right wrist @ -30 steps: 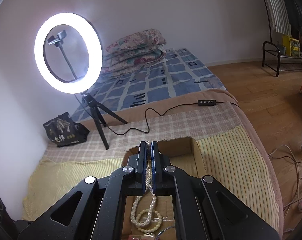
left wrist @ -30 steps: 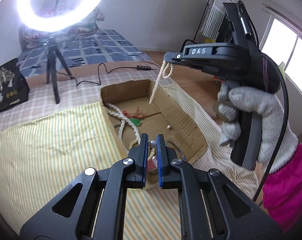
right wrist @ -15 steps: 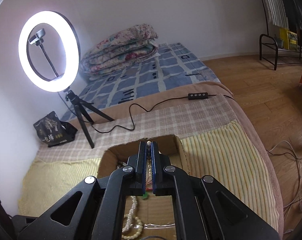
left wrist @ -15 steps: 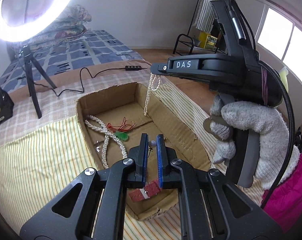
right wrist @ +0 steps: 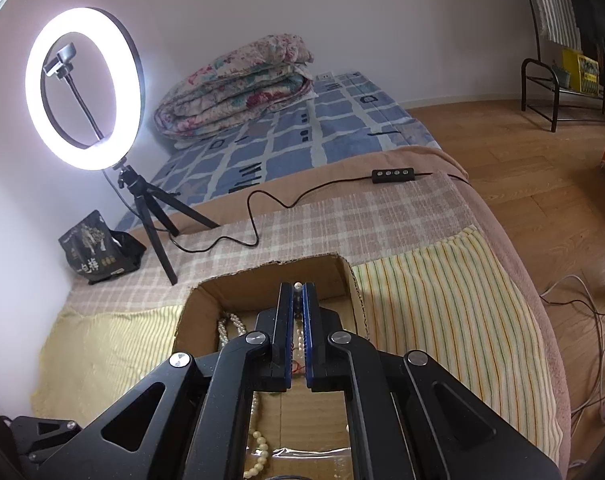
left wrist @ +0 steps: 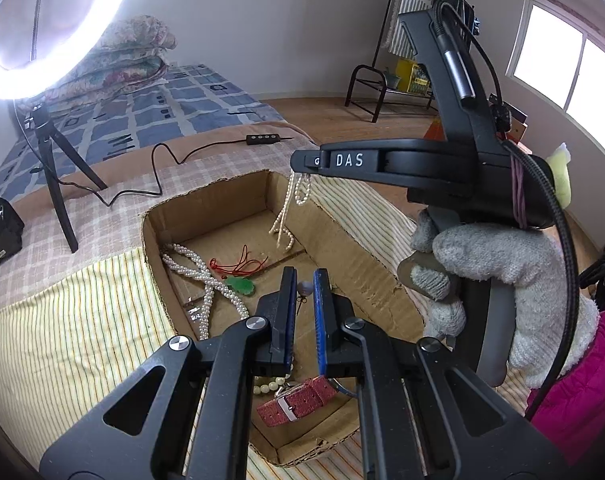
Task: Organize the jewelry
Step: 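Open both grippers to drop the stud and strand into the box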
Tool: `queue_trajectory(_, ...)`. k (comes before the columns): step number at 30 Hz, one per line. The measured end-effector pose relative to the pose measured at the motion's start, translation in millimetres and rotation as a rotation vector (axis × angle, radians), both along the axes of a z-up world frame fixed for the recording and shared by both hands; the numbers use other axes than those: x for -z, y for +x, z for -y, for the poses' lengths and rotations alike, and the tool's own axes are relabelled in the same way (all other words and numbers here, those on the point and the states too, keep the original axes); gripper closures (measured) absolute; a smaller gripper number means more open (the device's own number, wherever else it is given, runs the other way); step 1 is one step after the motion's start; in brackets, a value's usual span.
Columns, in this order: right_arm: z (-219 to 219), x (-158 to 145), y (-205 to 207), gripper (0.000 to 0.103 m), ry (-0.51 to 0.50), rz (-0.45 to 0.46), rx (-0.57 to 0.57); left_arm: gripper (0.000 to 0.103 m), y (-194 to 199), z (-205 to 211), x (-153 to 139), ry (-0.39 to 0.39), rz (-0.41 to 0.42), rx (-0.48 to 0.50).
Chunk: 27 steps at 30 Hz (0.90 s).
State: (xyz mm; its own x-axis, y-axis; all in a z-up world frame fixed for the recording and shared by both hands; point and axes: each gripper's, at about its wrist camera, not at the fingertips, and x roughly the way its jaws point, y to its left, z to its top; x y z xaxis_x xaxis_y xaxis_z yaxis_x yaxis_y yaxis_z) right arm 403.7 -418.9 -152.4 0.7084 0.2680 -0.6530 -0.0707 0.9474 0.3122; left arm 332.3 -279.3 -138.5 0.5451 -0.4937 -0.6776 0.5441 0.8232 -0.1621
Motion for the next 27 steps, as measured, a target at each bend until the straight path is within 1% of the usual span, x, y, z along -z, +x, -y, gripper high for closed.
queue_trajectory(5, 0.3, 1.6, -0.6, 0.1, -0.006, -0.005, 0.006, 0.097, -0.1, -0.1, -0.1, 0.009, 0.008, -0.004)
queue_trajectory(7, -1.0, 1.9, -1.0, 0.098, -0.017, -0.006, 0.011, 0.097, 0.7, -0.4, 0.2, 0.012, 0.006, -0.003)
queue_trajectory(8, -1.3, 1.9, -1.4, 0.091, -0.021, -0.007, 0.014, 0.097, 0.8, -0.4, 0.5, 0.014, 0.005, 0.0)
queue_trajectory(9, -1.5, 2.0, -0.9, 0.079, -0.023, -0.008, 0.016, 0.095, 0.3, -0.5, 0.5, 0.018, 0.007, 0.001)
queue_trajectory(10, -1.6, 2.0, -1.2, 0.072, -0.025, -0.009, 0.021, 0.084, -0.7, -0.4, 0.5, 0.025, 0.011, 0.001)
queue_trajectory(11, -1.7, 1.7, -1.6, 0.065, -0.025, -0.006, 0.024, 0.076, -1.3, -0.6, 0.7, 0.027, 0.014, 0.002)
queue_trajectory(12, -1.9, 1.1, -2.1, 0.064, -0.025, -0.001, 0.027, 0.064, -2.8, -1.3, 0.4, 0.027, 0.024, 0.001)
queue_trajectory(13, -2.5, 0.8, -2.0, 0.064, -0.027, 0.0, 0.028, 0.062, -3.8, -1.9, 0.0, 0.027, 0.03, -0.002)
queue_trajectory(16, -4.8, -0.9, -2.1, 0.061, -0.042, 0.001, 0.03, 0.062, -5.3, -3.2, 0.0, 0.032, 0.033, -0.005)
queue_trajectory(17, -5.8, -1.7, -2.9, 0.054, -0.048, 0.002, 0.034, 0.061, -5.5, -3.8, 0.0, 0.032, 0.033, -0.006)
queue_trajectory(18, -6.2, -2.2, -2.7, 0.045, -0.052, 0.004, 0.038, 0.056, -6.2, -4.7, -0.1, 0.034, 0.033, -0.007)
queue_trajectory(19, -6.6, -2.8, -3.4, 0.041, -0.056, 0.006, 0.044, 0.051, -7.2, -5.6, -0.6, 0.034, 0.036, -0.009)
queue_trajectory(20, -6.9, -3.6, -4.2, 0.037, -0.062, 0.008, 0.052, 0.048, -8.3, -6.7, -1.3, 0.034, 0.04, -0.014)
queue_trajectory(21, -7.1, -4.3, -4.8, 0.037, -0.066, 0.01, 0.057, 0.046, -8.7, -7.6, -1.6, 0.034, 0.042, -0.017)
queue_trajectory(25, -8.1, -6.1, -7.6, 0.036, -0.082, 0.009, 0.06, 0.044, -10.1, -12.3, -2.5, 0.034, 0.04, -0.027)
queue_trajectory(27, -8.6, -6.5, -8.7, 0.032, -0.089, 0.005, 0.064, 0.043, -11.0, -13.7, -2.6, 0.038, 0.04, -0.03)
